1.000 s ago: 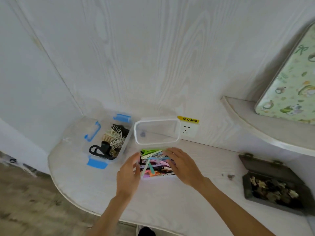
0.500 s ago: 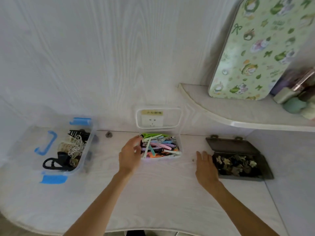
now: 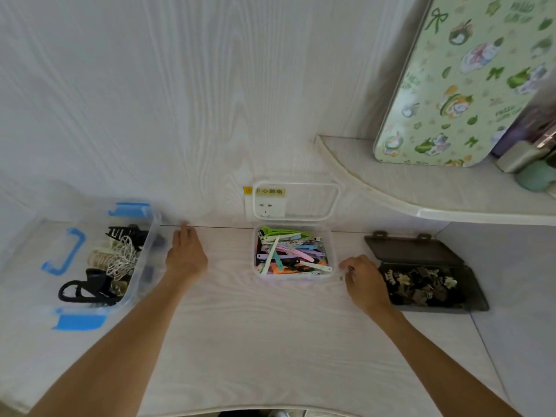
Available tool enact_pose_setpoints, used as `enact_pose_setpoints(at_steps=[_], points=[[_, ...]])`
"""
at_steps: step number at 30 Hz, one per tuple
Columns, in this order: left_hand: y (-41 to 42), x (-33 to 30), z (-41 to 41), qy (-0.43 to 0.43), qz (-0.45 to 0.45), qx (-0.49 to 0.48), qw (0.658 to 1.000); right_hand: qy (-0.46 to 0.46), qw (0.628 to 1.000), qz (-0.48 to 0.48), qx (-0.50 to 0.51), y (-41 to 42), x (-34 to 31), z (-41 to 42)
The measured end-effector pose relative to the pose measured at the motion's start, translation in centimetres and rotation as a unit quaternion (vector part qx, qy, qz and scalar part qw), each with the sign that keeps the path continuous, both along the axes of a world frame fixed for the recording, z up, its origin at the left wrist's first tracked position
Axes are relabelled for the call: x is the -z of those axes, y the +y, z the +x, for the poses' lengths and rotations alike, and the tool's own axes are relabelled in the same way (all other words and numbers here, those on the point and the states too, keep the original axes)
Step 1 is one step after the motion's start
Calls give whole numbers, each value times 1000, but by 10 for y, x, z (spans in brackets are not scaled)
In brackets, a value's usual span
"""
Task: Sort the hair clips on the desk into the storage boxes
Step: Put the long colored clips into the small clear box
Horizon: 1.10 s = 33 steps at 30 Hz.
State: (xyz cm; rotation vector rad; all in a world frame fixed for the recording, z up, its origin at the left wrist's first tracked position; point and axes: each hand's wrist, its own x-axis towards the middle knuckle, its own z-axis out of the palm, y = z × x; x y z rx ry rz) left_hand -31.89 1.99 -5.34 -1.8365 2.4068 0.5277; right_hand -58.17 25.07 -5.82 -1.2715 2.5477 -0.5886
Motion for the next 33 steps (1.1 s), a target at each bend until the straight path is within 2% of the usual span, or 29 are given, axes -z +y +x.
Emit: enact_pose_setpoints(at_steps=[4,6,10,12,14,17,21,25,28,30,32,33], points=[[19,4,7,-2,-87,37,995,-6,1000,26,-8,-6,2,-7],[26,4,16,21,-93,59,994,-8,998,57,-9,-8,-1,-6],[39,-10,24,147,-40,56,987,-33,993,112,-27,-2,-15,2],[59,-26,20,230,-57,50,970,-81,984,145,-66,4,-22,9],[86,-45,7,289,-72,84,951,-123,971,171,-115,12,-28,15],[118,-69,-28,335,-50,150,929,-148,974,112,-129,28,-41,16],[154,-83,-103,370,26,242,897,-135,987,-74,-45,61,-64,-7],[191,-83,-168,357,46,306,881,-43,978,-176,100,95,-83,-42],[213,-87,-201,370,91,310,871,14,962,-224,156,116,-94,-58],[218,-85,-218,354,146,341,859,17,965,-215,149,124,-95,-66],[217,-78,-227,287,226,396,842,30,973,-176,143,130,-89,-76],[216,-74,-228,239,234,427,840,37,976,-153,148,134,-86,-80]])
